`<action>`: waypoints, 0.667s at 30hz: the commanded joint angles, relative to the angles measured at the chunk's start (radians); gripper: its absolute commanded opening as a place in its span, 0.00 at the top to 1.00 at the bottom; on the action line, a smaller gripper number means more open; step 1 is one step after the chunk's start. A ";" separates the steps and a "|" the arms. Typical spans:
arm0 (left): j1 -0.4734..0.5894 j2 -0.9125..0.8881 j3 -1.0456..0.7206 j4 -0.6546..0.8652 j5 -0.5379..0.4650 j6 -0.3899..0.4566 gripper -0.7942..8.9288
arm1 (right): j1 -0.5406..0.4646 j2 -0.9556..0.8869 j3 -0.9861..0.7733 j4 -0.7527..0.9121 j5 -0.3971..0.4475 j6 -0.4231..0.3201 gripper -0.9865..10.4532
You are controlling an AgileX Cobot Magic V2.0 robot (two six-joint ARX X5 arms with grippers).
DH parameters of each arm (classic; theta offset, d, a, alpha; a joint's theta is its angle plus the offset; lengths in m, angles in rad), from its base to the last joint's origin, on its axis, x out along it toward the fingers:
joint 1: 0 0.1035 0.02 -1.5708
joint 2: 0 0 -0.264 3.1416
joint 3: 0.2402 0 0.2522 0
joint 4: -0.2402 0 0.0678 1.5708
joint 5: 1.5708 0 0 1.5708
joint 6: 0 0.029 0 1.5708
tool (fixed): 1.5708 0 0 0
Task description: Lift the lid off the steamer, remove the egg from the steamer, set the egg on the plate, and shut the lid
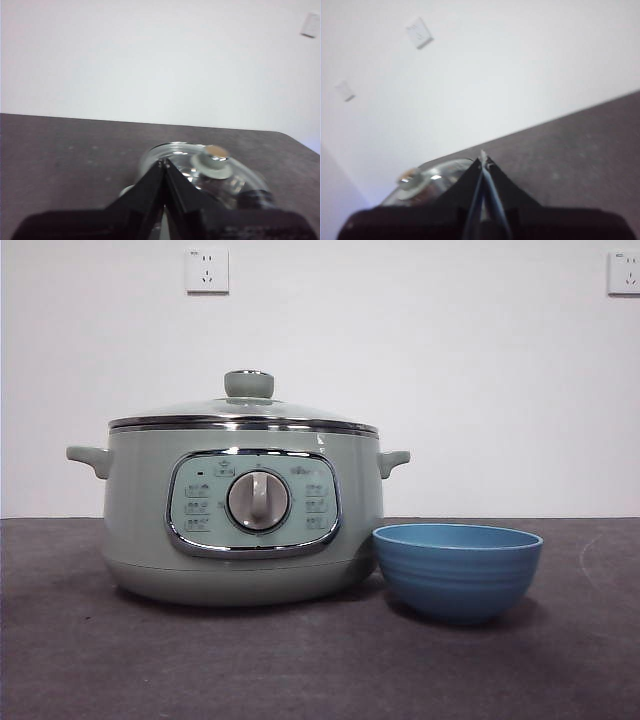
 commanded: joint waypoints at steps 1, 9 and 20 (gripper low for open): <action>0.002 0.078 0.074 -0.020 0.064 -0.002 0.92 | 0.002 0.080 0.095 -0.001 -0.061 -0.043 0.92; 0.002 0.272 0.272 -0.116 0.247 0.052 0.92 | 0.002 0.380 0.466 -0.275 -0.264 -0.237 0.92; 0.000 0.446 0.486 -0.368 0.382 0.213 0.93 | 0.017 0.729 0.889 -0.805 -0.446 -0.584 0.92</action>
